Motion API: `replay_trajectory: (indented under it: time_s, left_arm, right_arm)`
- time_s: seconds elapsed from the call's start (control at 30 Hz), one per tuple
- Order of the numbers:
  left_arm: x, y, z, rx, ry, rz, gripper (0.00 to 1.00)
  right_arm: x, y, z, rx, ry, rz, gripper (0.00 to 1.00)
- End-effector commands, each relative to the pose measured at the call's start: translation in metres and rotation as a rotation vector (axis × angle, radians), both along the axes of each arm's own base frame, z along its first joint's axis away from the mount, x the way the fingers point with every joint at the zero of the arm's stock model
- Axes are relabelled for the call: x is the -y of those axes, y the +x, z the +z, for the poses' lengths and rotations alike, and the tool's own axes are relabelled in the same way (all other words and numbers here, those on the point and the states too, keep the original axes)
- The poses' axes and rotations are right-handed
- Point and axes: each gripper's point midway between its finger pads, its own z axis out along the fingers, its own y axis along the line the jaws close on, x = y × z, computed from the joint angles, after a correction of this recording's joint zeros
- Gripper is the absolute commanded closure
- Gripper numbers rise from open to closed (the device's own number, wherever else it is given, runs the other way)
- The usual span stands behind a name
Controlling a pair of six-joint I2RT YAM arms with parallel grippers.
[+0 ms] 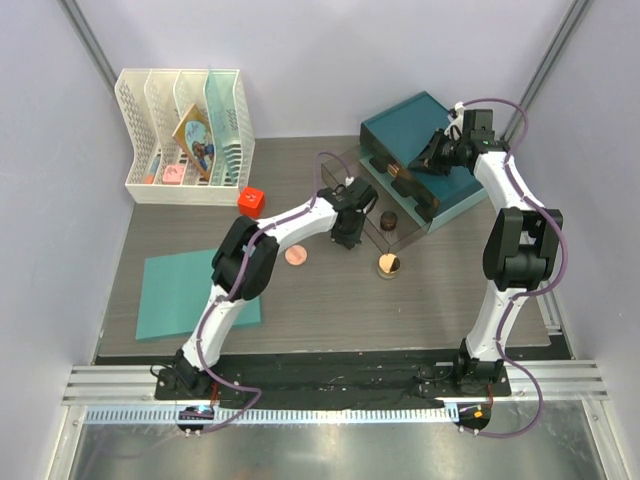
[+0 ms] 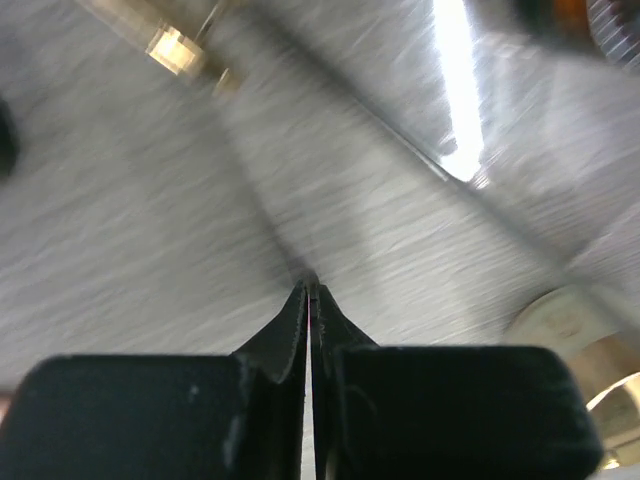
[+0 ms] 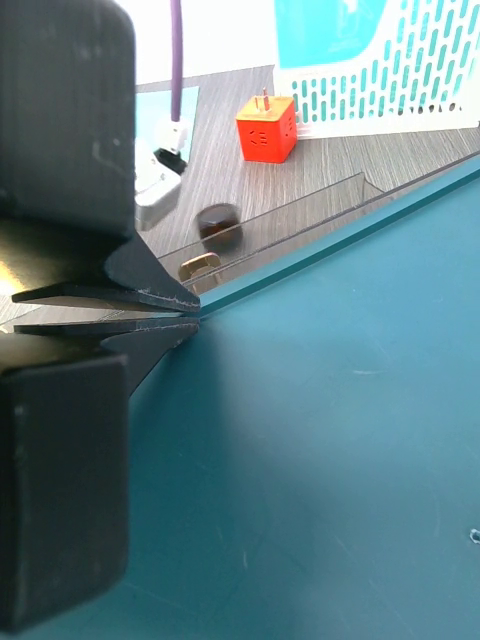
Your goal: Organize the makeup
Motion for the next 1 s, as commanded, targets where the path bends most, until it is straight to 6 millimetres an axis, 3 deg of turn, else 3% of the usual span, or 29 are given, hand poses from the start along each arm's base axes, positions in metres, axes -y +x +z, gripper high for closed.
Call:
replay_trajectory:
  time_s: [0.0, 0.13, 0.23, 0.27, 0.37, 0.47, 0.6, 0.63, 0.7, 0.73, 0.77, 0.83, 0.97]
  left_arm:
    - [-0.014, 0.005, 0.03, 0.105, 0.023, 0.003, 1.0]
    - [-0.016, 0.009, 0.045, 0.135, 0.031, -0.001, 0.89]
    - [-0.023, 0.016, 0.058, 0.17, 0.044, 0.023, 0.64]
    - [-0.024, 0.018, 0.062, 0.178, 0.041, 0.029, 0.52]
    - [-0.037, 0.031, 0.083, 0.218, 0.029, 0.077, 0.32]
    - [-0.059, 0.05, 0.099, 0.245, 0.015, 0.149, 0.2]
    - [-0.085, 0.08, 0.118, 0.26, -0.01, 0.241, 0.17]
    - [-0.099, 0.087, 0.112, 0.243, 0.003, 0.28, 0.17]
    - [-0.107, 0.1, 0.119, 0.247, -0.008, 0.322, 0.17]
    - [-0.117, 0.104, 0.106, 0.211, 0.011, 0.346, 0.17]
    - [-0.118, 0.112, 0.111, 0.216, -0.009, 0.368, 0.17]
    - [-0.122, 0.119, 0.098, 0.189, -0.006, 0.39, 0.17]
    - [-0.118, 0.141, 0.091, 0.174, -0.065, 0.418, 0.17]
  right_arm:
    - [0.025, -0.094, -0.132, -0.532, -0.186, -0.019, 0.86]
    - [0.025, -0.094, -0.132, -0.531, -0.184, -0.018, 0.86]
    - [0.025, -0.094, -0.131, -0.53, -0.183, -0.021, 0.86]
    - [0.025, -0.095, -0.133, -0.534, -0.184, -0.019, 0.86]
    - [0.025, -0.095, -0.131, -0.53, -0.184, -0.02, 0.86]
    - [0.025, -0.095, -0.132, -0.532, -0.182, -0.022, 0.86]
    - [0.024, -0.096, -0.133, -0.533, -0.18, -0.019, 0.86]
    - [0.024, -0.095, -0.133, -0.533, -0.179, -0.019, 0.86]
    - [0.024, -0.096, -0.134, -0.535, -0.179, -0.018, 0.86]
    - [0.024, -0.095, -0.134, -0.532, -0.18, -0.017, 0.86]
    - [0.024, -0.095, -0.134, -0.533, -0.179, -0.019, 0.86]
    - [0.024, -0.096, -0.134, -0.536, -0.179, -0.018, 0.86]
    - [0.024, -0.096, -0.135, -0.537, -0.182, -0.018, 0.86]
